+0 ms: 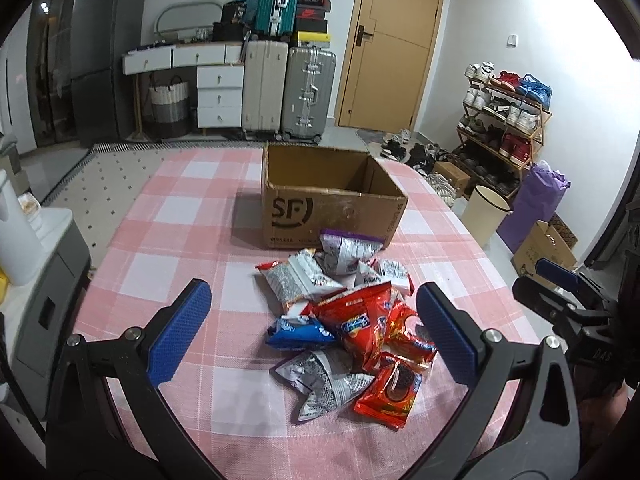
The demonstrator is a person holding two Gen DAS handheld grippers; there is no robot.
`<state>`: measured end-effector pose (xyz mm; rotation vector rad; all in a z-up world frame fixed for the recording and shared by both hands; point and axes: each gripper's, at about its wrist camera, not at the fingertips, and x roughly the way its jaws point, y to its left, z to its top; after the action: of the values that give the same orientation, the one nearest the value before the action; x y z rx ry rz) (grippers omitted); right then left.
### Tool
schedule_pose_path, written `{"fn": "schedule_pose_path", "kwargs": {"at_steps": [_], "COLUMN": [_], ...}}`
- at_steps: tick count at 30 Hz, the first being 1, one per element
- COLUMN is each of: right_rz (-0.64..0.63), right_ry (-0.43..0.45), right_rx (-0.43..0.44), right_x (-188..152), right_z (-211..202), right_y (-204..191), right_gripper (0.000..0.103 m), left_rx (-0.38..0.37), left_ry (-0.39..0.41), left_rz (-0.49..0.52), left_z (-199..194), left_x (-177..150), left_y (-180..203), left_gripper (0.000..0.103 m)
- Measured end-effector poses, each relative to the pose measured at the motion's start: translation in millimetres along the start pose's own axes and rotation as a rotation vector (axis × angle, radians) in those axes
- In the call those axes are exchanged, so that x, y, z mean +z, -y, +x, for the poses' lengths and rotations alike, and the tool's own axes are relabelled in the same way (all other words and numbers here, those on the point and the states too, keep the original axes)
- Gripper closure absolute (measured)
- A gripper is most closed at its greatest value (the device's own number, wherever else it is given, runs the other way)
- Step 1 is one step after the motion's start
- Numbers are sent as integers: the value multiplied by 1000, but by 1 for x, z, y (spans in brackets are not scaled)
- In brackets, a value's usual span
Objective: Organize snacks
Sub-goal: 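Grasp the silver chip bag with the left gripper while the right gripper approaches the red Oreo pack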
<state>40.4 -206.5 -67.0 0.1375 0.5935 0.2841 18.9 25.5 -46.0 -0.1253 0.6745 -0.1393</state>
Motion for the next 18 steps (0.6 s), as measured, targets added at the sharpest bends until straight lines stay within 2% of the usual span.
{"fn": "schedule_pose_path", "kwargs": {"at_steps": [13, 18], "right_rz": [25, 36], "right_ry": [-42, -57], "right_rx": [11, 13], "right_x": [-11, -14], "right_z": [26, 36], "right_y": [12, 18], "right_gripper": [0, 0], "left_rx": [-72, -87], "left_ry": [-154, -184], "left_rz": [-8, -6], "left_z": [59, 78], "left_x": [-43, -53], "left_y": [-22, -26], "left_gripper": [1, 1]}}
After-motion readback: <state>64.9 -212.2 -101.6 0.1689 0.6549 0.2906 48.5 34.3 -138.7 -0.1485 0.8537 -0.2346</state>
